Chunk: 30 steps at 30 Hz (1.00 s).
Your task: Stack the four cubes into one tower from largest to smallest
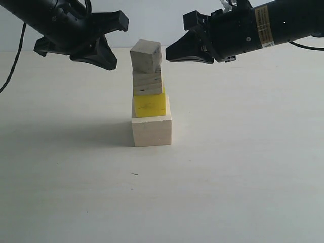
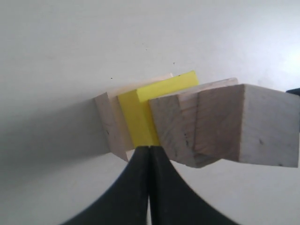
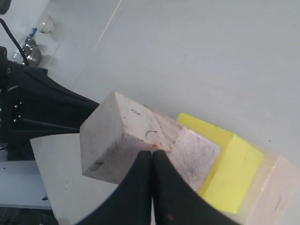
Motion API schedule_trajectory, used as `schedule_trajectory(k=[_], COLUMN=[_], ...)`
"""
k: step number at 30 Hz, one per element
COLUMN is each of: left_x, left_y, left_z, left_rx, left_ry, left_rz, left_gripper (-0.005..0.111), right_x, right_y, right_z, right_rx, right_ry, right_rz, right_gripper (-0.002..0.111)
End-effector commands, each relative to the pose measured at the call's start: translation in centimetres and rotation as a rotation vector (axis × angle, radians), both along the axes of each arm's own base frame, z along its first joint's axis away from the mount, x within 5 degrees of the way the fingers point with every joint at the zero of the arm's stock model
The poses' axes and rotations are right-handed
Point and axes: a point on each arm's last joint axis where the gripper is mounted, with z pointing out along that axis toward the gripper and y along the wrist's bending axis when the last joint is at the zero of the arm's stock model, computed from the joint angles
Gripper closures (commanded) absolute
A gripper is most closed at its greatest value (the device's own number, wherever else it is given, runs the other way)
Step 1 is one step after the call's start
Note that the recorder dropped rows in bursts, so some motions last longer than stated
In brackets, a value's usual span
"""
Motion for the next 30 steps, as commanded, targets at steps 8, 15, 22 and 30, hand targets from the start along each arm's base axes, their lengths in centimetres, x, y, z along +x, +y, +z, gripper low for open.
schedule_trajectory(k=[8, 15, 22, 30], left_x=[-0.11, -0.10, -0.08, -0.08], left_y=[0.14, 0.14, 0.14, 0.14], left_z=[0.32, 0.33, 0.34, 0.34], left_rx=[-0.004, -0.004, -0.005, -0.005], left_ry=[-0.008, -0.010, -0.012, -0.012], left_rz=[0.008, 0.008, 0.009, 0.009], left_gripper=[0.107, 0.107, 0.107, 0.107], right_x=[0.30, 0.33, 0.36, 0.32], right_y=[0.29, 0.31, 0.32, 0.64], right_z=[-0.15, -0.09, -0.04, 0.06], right_rx=[0.042, 0.048, 0.052, 0.063], right_ry=[-0.002, -0.004, -0.013, -0.018], right_rz=[0.006, 0.003, 0.004, 0.002], right_gripper=[0.108, 0.108, 0.108, 0.108])
